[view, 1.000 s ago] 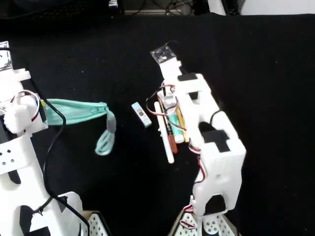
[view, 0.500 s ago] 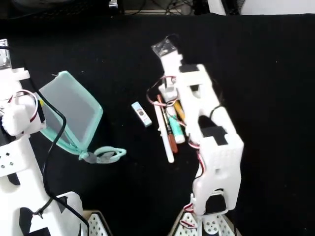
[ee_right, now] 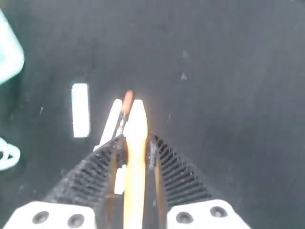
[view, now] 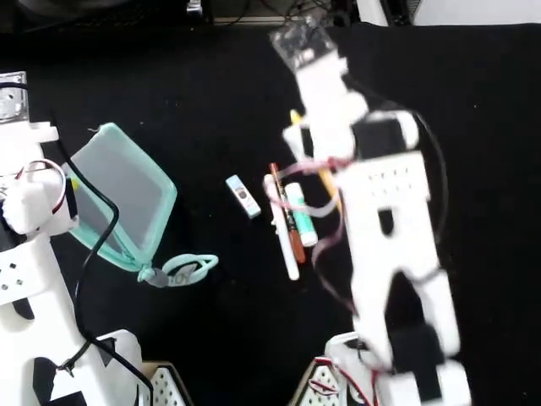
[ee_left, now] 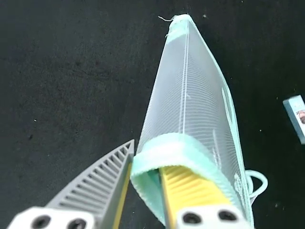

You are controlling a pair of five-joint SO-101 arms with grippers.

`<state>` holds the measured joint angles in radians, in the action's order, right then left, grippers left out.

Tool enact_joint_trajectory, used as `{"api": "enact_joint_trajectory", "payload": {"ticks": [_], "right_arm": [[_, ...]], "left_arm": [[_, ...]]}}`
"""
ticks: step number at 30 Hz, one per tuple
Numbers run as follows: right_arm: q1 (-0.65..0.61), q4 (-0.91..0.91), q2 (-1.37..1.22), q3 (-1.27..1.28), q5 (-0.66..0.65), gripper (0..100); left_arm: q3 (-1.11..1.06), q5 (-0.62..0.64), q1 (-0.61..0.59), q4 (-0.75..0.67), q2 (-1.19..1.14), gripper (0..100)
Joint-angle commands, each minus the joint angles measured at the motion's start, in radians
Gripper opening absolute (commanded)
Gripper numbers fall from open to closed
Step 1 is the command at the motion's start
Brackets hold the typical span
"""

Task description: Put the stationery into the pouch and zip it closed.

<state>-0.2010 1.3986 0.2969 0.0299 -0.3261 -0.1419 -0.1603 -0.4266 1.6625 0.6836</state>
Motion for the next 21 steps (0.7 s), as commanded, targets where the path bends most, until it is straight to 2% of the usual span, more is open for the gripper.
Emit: {"api": "enact_joint_trajectory", "payload": {"ticks": [1, 7, 11, 17, 21], "right_arm": [[0.041, -0.018, 0.189, 0.193, 0.003, 1.2], [0.153, -0.287, 0.288, 0.684, -0.074, 1.2], [0.212, -0.473, 0.24, 0.881, -0.087, 1.3], [0.236, -0.491, 0.039, 0.86, -0.087, 11.4], [0.236, -0.489, -0.119, 0.754, -0.089, 10.4]], "left_arm": [[0.047, -0.044, 0.01, 0.034, 0.008, 8], [0.047, -0.08, 0.01, 0.029, 0.008, 8], [0.054, -0.077, 0.01, 0.031, 0.009, 8], [0.058, -0.078, 0.01, 0.029, 0.008, 8], [0.058, -0.08, 0.01, 0.029, 0.008, 8]]}}
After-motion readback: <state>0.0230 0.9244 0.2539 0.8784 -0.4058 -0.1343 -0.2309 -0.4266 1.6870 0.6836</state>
